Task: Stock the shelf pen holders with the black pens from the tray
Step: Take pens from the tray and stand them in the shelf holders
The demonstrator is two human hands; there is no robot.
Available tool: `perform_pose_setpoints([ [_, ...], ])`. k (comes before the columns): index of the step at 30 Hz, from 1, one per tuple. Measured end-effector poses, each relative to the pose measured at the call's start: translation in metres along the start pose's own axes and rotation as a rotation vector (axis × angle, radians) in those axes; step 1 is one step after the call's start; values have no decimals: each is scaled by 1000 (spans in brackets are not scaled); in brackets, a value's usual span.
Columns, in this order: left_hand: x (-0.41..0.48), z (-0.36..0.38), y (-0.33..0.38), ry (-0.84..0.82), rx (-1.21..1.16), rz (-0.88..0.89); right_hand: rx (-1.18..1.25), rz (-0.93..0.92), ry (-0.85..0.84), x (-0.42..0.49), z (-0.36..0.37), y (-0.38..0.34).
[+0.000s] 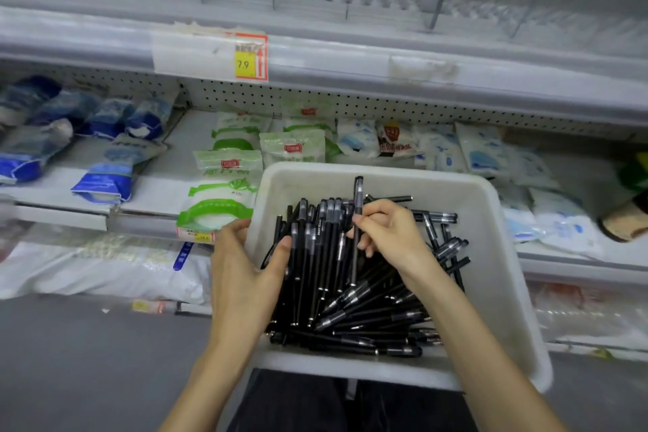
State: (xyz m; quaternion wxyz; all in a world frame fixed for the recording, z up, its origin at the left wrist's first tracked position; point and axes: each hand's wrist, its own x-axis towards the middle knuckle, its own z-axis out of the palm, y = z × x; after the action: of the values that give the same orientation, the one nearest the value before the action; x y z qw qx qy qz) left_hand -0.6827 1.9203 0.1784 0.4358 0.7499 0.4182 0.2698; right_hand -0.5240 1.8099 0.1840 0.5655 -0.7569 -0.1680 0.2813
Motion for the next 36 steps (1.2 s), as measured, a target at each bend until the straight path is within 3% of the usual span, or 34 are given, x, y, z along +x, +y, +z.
perform_pose_setpoints([
  [6,21,-2,18,-127,99,43,-171,-167,-116,0,-9,-35],
  [12,21,3,19,-215,158,30,-192,-276,-129,-6,-11,-48],
  [30,20,-6,18,-113,151,111,-232,-585,-90,-14,-6,-86],
  [36,28,-33,47,156,139,442,-252,-654,-125,-26,0,-120],
])
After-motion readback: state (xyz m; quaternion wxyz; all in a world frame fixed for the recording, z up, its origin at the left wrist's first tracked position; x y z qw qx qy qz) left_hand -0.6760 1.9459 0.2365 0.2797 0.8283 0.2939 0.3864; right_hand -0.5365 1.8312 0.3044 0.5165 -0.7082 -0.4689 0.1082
